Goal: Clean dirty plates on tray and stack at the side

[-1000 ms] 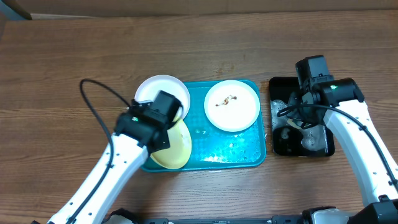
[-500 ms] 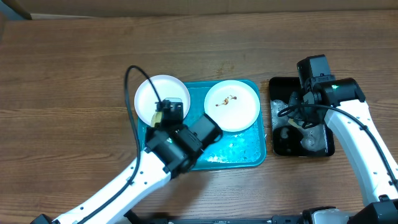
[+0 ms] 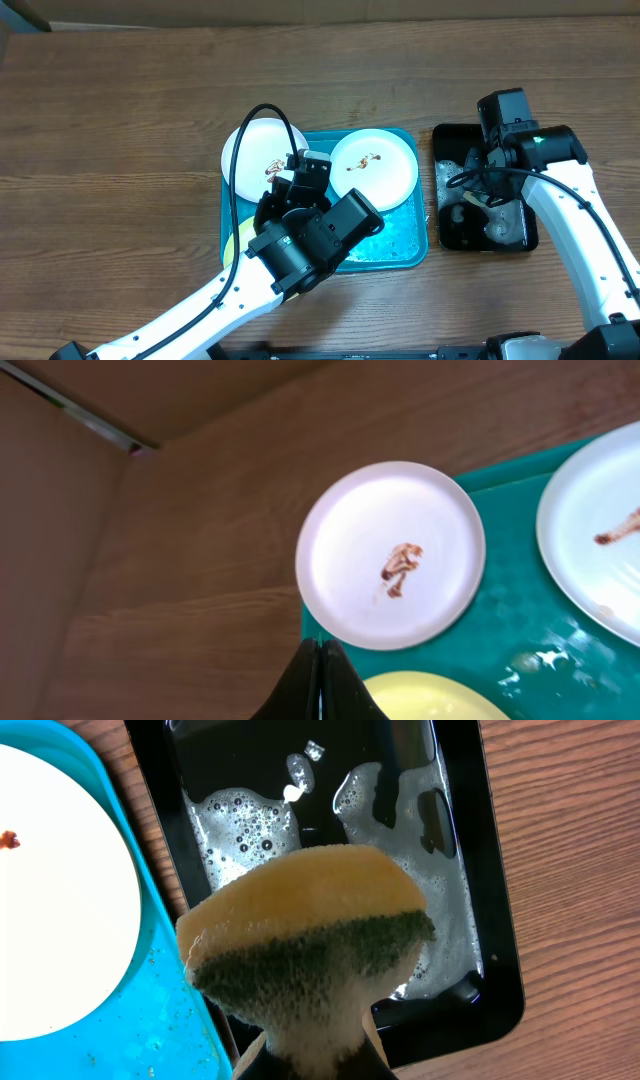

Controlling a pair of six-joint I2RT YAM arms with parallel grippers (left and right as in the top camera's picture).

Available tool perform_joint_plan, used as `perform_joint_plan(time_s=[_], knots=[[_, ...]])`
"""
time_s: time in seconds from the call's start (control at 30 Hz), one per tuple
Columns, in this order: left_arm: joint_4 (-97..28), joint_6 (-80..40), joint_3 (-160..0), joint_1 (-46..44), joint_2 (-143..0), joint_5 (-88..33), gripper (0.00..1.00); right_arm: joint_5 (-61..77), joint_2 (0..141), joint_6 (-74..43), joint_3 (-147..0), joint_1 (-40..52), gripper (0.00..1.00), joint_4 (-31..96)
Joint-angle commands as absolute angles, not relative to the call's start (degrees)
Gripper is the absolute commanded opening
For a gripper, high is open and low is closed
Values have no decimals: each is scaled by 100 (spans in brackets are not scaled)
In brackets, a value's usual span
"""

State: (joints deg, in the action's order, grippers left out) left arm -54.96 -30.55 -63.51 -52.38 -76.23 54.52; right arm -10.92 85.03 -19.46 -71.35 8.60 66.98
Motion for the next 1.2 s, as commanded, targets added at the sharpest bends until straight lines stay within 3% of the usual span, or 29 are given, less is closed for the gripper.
perform_joint_plan(time_s=[0.0,0.17,0.3,0.37,0.47,0.57,0.73,1.17], knots=[[-5592,-3310,-6477,-5105,-7533,4683,4,-1153,8510,-1944,-7234,827,4,6676],[-5789,-3494,-6477,-4821,-7520,3527,4,-1153,8510,-1942,-7234,827,4,6678],[-6324,-4185,-6477,-4370,-7520,2167,28,-1153,8510,-1942,-7234,827,4,6683],[-6595,-4375,-6477,-4040,-7520,1485,31,-1153,8510,-1942,-7234,827,4,6694],[-7019,-4504,-6477,-3457,-7520,666,58,-1153,8510,-1942,-7234,827,4,6709],[-7393,-4499,-6471,-2832,-7522,158,69,-1153,8510,-1942,-7234,827,4,6720],[-7695,-4477,-6368,-1988,-7531,43,80,-1153,8510,-1942,-7234,827,4,6722],[-7032,-4073,-5081,-1413,-7577,49,81,-1149,8510,-1944,-7234,827,4,6744]])
